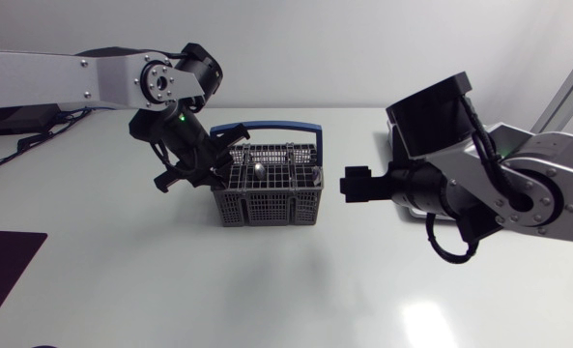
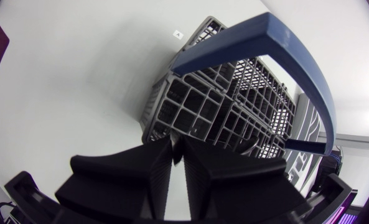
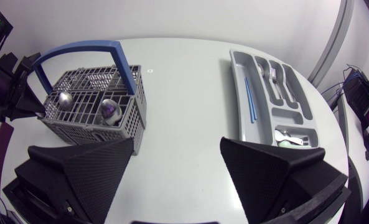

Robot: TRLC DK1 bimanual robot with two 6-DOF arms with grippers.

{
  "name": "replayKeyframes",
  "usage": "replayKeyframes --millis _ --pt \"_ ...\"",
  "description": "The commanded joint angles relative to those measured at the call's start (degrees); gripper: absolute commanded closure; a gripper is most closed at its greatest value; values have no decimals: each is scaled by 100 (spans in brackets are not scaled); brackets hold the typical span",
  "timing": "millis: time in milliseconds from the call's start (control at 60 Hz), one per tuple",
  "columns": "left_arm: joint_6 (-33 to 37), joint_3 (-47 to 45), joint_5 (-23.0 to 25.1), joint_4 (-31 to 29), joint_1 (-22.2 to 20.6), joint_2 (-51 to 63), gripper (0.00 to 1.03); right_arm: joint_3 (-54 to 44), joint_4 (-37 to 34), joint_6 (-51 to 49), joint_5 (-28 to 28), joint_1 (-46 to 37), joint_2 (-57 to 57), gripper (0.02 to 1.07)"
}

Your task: Unload the cutlery basket into the drawer organizer.

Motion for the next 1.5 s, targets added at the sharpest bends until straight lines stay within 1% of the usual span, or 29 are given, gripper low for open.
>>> replayKeyframes --millis 0,317,533,817,983,1333,1483 --pt "-180 -175 13 -29 41 114 99 -182 50 158 -11 50 85 7" --pt "-171 -263 13 6 41 -44 99 -244 112 149 -11 59 85 7" --pt "-180 -413 39 146 67 -343 99 -270 121 149 -11 77 85 7" --pt "-189 -527 303 331 138 -703 99 -305 138 140 -11 103 50 7" --pt "-189 -597 558 498 191 -976 99 -332 164 132 -11 129 41 7" --pt "-189 -659 593 559 208 -1600 99 -376 208 88 -11 173 -21 7" --pt "-198 -711 602 559 182 -1854 99 -428 331 -62 -2 252 -100 7"
